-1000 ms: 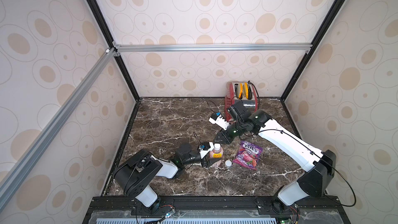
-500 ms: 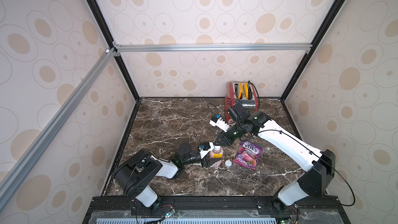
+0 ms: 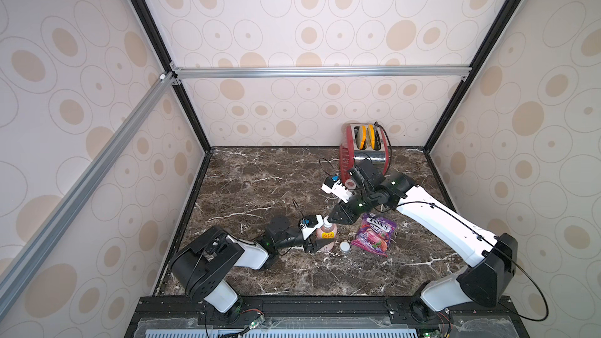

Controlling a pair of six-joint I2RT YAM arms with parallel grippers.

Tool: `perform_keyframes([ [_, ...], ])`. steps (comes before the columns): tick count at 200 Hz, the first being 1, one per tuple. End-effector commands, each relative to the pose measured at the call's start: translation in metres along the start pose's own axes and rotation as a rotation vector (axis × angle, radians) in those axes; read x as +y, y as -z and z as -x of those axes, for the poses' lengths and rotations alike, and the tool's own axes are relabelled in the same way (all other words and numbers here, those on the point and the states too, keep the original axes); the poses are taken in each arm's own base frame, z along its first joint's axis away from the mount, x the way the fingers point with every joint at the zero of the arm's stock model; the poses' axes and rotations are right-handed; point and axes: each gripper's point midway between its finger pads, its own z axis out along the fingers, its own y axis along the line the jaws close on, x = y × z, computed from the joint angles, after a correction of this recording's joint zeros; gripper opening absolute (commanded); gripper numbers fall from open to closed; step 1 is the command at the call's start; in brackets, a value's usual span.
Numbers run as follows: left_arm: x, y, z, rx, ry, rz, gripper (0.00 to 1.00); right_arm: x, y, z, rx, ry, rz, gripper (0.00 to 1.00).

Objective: Screw on the bottle caps
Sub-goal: Screw the bottle cap onto the plastic bottle.

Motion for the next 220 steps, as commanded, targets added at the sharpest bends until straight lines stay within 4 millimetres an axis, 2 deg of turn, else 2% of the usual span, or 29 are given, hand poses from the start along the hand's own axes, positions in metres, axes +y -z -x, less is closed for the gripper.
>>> perform_keyframes([
  [1, 0.004, -0.003, -0.003, 0.025, 0.019, 0.021, 0.69, 0.014, 0.000, -0.021, 0.049, -0.037, 0.037, 0.24],
  [30, 0.004, -0.003, -0.003, 0.027, 0.021, 0.017, 0.69, 0.029, 0.003, -0.029, 0.058, 0.009, 0.058, 0.25],
  [48, 0.002, -0.004, -0.003, 0.025, 0.021, 0.006, 0.69, 0.027, 0.010, -0.026, 0.048, 0.082, 0.023, 0.27],
  [70, 0.000, -0.004, -0.002, 0.023, 0.019, -0.009, 0.69, 0.010, 0.025, -0.016, 0.041, 0.223, -0.098, 0.42],
  [82, -0.001, -0.003, -0.002, 0.022, 0.012, -0.014, 0.70, 0.008, 0.031, -0.009, 0.031, 0.296, -0.091, 0.56],
  [95, -0.003, -0.003, -0.002, 0.022, 0.008, -0.022, 0.70, 0.009, 0.036, 0.000, 0.001, 0.354, -0.047, 0.64],
  [122, -0.004, -0.004, -0.002, 0.026, 0.006, -0.033, 0.70, 0.021, 0.037, 0.005, -0.066, 0.556, 0.052, 0.67],
  [140, -0.005, -0.004, -0.002, 0.028, 0.007, -0.038, 0.70, 0.013, 0.034, 0.011, -0.119, 0.675, 0.000, 0.72],
  [161, -0.005, -0.005, -0.002, 0.026, 0.008, -0.045, 0.70, 0.013, 0.030, 0.007, -0.104, 0.855, 0.018, 0.71],
  [177, -0.005, -0.005, -0.001, 0.024, 0.005, -0.044, 0.70, 0.010, 0.028, 0.005, -0.064, 0.918, 0.036, 0.70],
  [189, -0.006, -0.004, -0.002, 0.027, 0.003, -0.046, 0.69, 0.007, 0.025, 0.003, -0.026, 0.936, 0.050, 0.65],
  [211, -0.006, -0.005, -0.001, 0.027, 0.002, -0.045, 0.70, 0.008, 0.018, 0.001, 0.005, 0.950, 0.107, 0.50],
  [220, -0.005, -0.005, -0.001, 0.029, 0.004, -0.045, 0.70, 0.009, 0.016, 0.002, 0.005, 0.952, 0.119, 0.47],
])
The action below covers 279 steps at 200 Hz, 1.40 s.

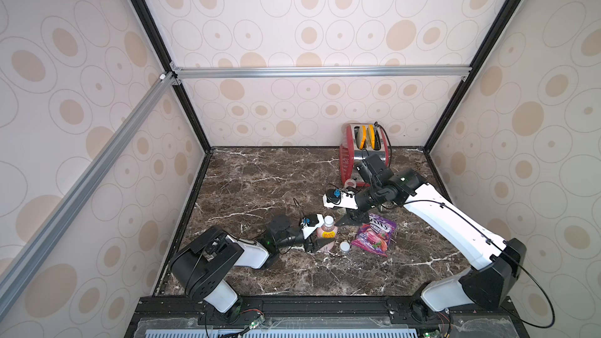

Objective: Screw on the bottle caps
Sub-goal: Screw the bottle cap onto the plastic bottle.

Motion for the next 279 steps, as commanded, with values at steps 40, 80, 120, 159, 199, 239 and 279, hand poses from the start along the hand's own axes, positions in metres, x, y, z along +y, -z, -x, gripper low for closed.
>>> perform_keyframes([
  [40, -0.004, -0.003, -0.001, 0.019, 0.004, -0.030, 0.70, 0.009, -0.012, -0.005, 0.032, 0.078, 0.085, 0.48],
  [80, -0.004, -0.002, 0.000, 0.017, 0.004, -0.030, 0.70, 0.001, -0.021, -0.005, 0.042, 0.053, 0.074, 0.49],
  [120, -0.004, -0.002, -0.001, 0.019, 0.007, -0.027, 0.69, 0.007, -0.025, -0.004, 0.038, 0.044, 0.093, 0.49],
  [159, -0.001, -0.003, -0.002, 0.020, 0.014, -0.011, 0.69, 0.021, -0.022, -0.011, 0.043, 0.022, 0.086, 0.48],
  [199, 0.002, -0.002, -0.003, 0.019, 0.014, 0.008, 0.68, 0.028, -0.013, -0.021, 0.070, -0.020, 0.028, 0.48],
  [239, 0.002, -0.002, -0.004, 0.020, 0.015, 0.009, 0.68, 0.052, -0.011, -0.020, 0.058, -0.038, 0.083, 0.48],
  [279, 0.000, -0.001, -0.003, 0.018, 0.009, 0.002, 0.68, 0.038, -0.002, -0.014, 0.080, 0.002, 0.019, 0.48],
])
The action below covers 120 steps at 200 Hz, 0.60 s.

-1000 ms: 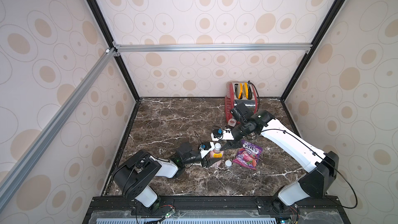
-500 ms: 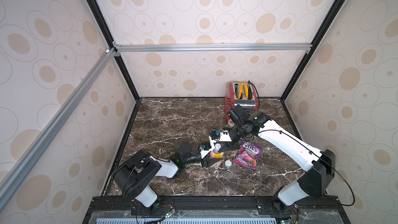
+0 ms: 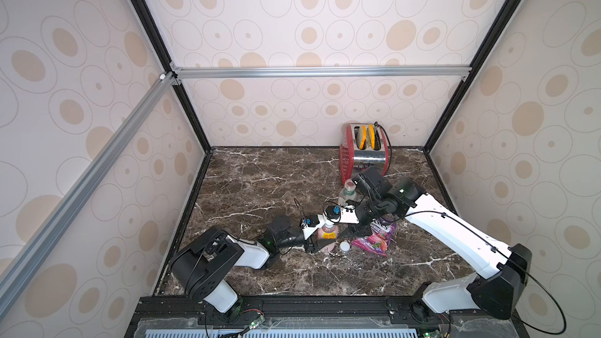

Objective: Screw on the bottle caps
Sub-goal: Screw the bottle cap onto the plastic bottle.

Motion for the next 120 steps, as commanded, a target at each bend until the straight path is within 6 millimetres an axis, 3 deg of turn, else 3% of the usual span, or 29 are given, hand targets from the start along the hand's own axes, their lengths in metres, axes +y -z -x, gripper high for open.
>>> perform_keyframes([
  [1, 0.001, 0.000, -0.003, 0.016, 0.009, 0.006, 0.68, -0.003, 0.009, 0.003, 0.020, 0.003, -0.025, 0.48],
  [43, -0.002, -0.001, -0.002, 0.013, 0.003, -0.015, 0.68, -0.035, 0.015, 0.015, 0.023, 0.062, -0.133, 0.51],
  [120, -0.004, 0.000, 0.001, 0.008, -0.002, -0.023, 0.68, -0.030, -0.004, 0.020, 0.019, 0.063, 0.022, 0.51],
])
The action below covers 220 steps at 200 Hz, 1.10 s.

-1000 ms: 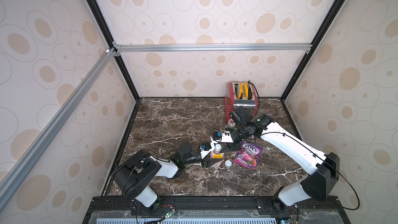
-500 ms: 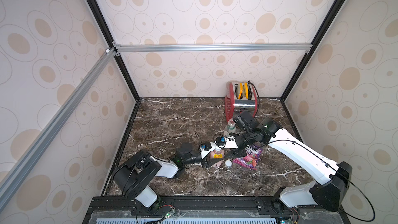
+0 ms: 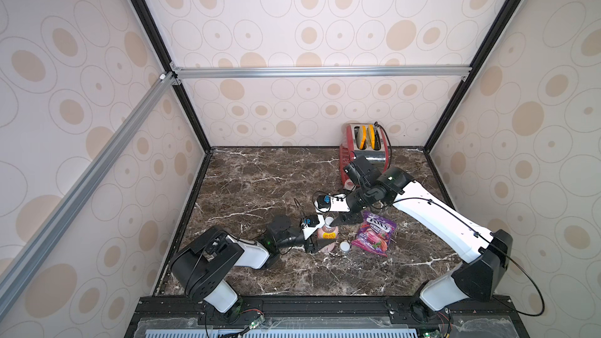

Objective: Screw on the bottle caps
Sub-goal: Screw the bottle cap onto the plastic bottle.

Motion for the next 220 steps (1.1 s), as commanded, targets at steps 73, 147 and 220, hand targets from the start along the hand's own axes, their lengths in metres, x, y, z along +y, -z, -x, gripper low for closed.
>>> perform_keyframes([
  [73, -0.002, 0.000, 0.002, 0.007, -0.003, -0.015, 0.68, 0.002, -0.009, -0.002, 0.015, -0.040, 0.069, 0.43],
  [147, 0.009, 0.005, 0.010, -0.012, -0.012, 0.071, 0.66, -0.002, -0.010, -0.002, 0.032, -0.211, -0.010, 0.11],
  [220, 0.013, 0.014, 0.045, -0.065, -0.122, 0.315, 0.66, -0.021, 0.010, -0.029, 0.115, -0.831, -0.555, 0.00],
])
